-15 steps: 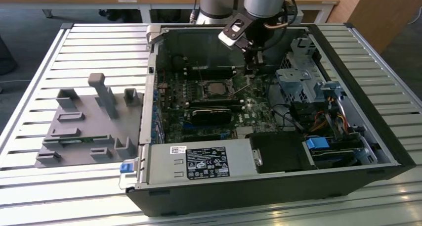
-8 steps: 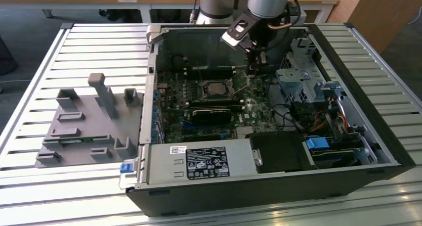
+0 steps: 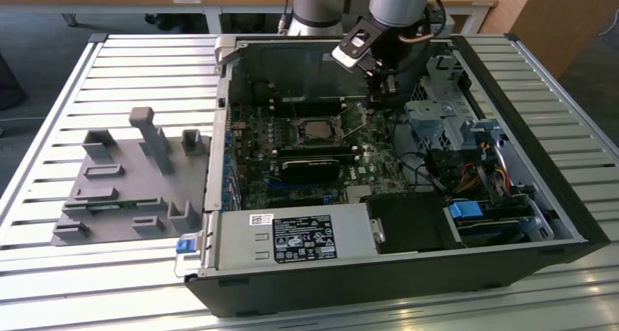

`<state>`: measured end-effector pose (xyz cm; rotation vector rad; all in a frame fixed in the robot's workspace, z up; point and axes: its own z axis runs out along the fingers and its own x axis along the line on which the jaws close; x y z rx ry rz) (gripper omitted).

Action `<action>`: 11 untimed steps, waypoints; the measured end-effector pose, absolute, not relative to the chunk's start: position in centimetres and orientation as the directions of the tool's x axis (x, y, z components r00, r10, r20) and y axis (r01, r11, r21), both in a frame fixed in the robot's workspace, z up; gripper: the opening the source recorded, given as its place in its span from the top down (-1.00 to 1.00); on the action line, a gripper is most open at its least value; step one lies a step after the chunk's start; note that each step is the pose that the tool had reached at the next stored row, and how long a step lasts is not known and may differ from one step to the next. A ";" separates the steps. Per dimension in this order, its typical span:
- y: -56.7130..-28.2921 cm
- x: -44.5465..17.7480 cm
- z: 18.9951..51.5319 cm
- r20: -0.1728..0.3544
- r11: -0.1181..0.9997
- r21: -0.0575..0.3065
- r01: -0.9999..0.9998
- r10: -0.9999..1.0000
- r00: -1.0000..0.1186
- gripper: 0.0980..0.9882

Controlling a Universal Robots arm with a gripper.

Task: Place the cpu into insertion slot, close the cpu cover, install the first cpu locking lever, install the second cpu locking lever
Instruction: 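Close the cpu cover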

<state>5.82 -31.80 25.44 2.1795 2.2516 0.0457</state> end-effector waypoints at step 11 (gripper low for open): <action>-31.7 6.7 24.7 0.015 0.040 0.013 0.999 0.999 -0.041 0.98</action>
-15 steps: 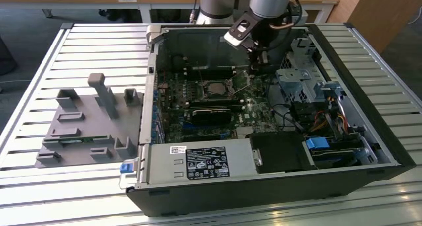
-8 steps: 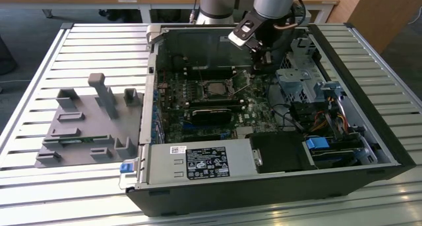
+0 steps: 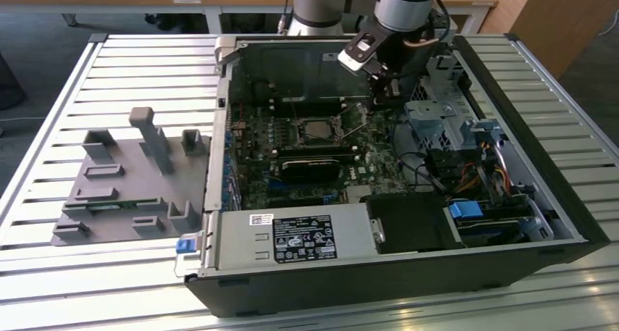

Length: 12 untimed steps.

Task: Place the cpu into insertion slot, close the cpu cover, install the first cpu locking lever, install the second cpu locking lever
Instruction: 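Close the cpu cover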

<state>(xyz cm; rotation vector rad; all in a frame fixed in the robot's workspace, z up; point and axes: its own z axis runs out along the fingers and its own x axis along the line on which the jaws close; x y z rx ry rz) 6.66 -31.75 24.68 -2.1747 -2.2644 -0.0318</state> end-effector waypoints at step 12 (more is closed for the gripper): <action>-31.7 6.1 24.1 0.016 0.041 0.008 0.999 0.999 -0.042 0.98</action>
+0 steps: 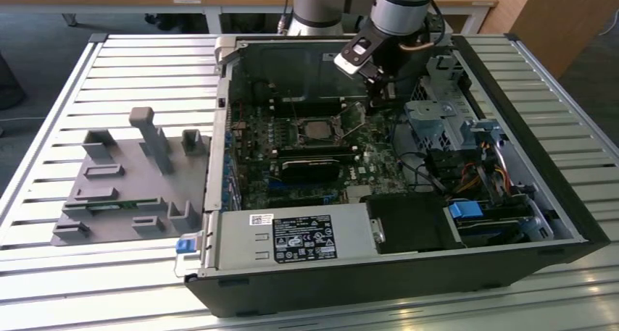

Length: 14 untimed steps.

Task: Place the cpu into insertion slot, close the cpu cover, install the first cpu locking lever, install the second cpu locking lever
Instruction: 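Close the cpu cover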

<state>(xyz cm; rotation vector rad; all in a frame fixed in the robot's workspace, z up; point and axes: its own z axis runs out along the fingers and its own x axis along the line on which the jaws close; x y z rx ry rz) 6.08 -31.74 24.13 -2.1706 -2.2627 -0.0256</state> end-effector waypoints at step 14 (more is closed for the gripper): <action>-31.7 3.9 24.1 0.016 0.041 0.008 0.999 0.999 -0.042 0.98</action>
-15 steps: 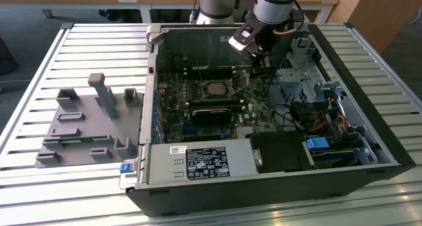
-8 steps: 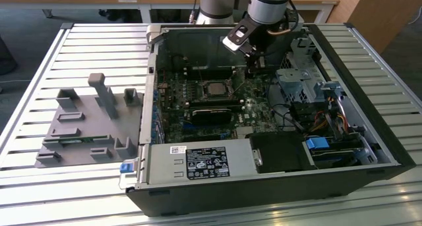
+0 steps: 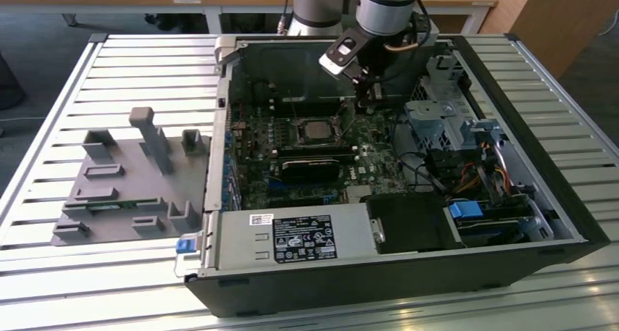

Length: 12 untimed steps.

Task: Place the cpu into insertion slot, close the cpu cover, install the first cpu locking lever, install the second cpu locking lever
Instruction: 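Close the cpu cover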

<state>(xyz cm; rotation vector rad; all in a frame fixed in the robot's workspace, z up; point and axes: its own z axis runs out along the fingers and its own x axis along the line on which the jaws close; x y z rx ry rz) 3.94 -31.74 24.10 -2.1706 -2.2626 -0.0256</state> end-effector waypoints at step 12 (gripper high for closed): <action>-31.7 2.9 24.1 0.016 0.041 0.008 0.999 0.999 -0.042 0.98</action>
